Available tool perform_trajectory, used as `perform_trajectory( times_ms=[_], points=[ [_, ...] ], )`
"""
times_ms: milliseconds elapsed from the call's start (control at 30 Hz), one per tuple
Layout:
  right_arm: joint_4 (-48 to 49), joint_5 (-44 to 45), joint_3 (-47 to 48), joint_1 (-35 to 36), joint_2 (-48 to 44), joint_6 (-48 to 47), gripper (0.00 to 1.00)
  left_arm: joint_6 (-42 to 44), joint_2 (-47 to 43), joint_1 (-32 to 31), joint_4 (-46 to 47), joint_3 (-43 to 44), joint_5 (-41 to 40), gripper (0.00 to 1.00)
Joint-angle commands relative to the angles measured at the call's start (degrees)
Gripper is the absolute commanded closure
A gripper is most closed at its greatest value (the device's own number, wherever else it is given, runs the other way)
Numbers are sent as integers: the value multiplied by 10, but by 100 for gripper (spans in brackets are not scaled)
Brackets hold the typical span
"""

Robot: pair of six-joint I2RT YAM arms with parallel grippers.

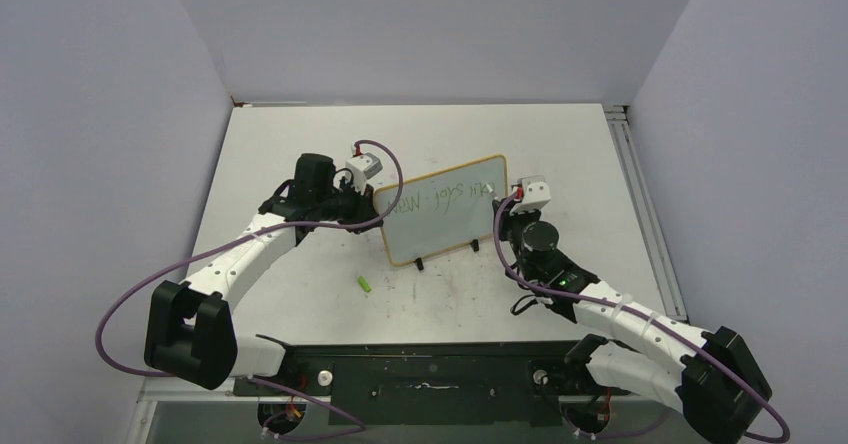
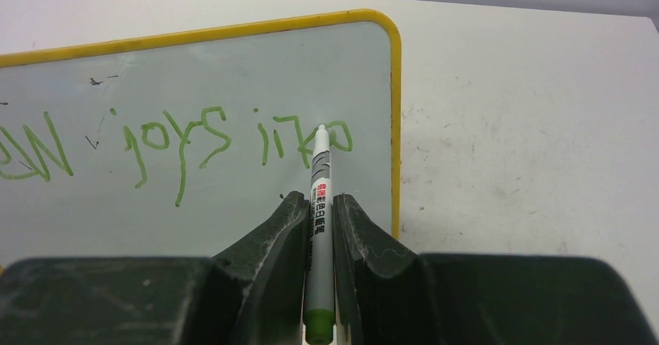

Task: Write a sentence on the whiteboard

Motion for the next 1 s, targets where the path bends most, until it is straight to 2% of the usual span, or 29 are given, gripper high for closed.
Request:
perform_trajectory(
  times_ms=[0,400,867,967],
  points=[
    [6,33,2,3,-13,9,95,17,7,-11,-16,13,-13,100],
    [9,-15,5,4,-22,-5,95,17,9,-11,-16,13,-14,100],
    [-39,-19,23,2,-54,-2,95,18,8,-12,-15,13,-17,100],
    [-38,-49,24,-11,-56,4,95,18,10,-12,-16,13,-17,100]
  ],
)
